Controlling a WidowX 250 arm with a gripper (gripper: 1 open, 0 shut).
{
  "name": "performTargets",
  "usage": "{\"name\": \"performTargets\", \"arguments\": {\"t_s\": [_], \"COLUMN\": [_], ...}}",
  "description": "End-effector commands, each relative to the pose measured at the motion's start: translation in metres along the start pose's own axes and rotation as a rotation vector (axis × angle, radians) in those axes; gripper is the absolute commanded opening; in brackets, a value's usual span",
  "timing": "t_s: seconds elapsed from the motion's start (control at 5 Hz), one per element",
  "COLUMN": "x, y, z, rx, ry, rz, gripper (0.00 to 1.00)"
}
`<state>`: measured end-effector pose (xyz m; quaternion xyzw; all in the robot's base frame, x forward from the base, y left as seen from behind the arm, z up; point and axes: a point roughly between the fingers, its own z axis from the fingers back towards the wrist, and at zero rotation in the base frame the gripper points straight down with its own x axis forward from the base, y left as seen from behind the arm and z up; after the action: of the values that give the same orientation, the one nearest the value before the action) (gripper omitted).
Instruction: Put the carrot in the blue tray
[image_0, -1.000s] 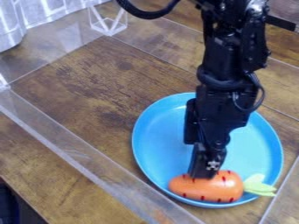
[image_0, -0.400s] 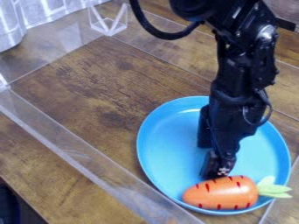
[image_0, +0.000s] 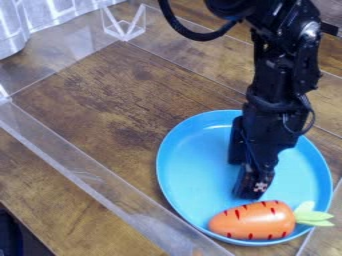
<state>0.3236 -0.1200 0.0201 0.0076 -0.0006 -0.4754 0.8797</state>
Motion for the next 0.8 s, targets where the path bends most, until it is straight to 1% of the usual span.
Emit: {"name": "performTargets", "arguments": {"t_s": [0.0, 0.4, 0.6], "x": [-0.013, -0.011, -0.008], "y": [0.017, 0.038, 0.031], "z": [-0.012, -0.014, -0.014], "rx": [-0.016, -0.017, -0.019], "ry": [0.031, 0.042, 0.032], "rz": [0.032, 0.050, 0.049], "gripper": [1.00, 1.00, 1.00]}}
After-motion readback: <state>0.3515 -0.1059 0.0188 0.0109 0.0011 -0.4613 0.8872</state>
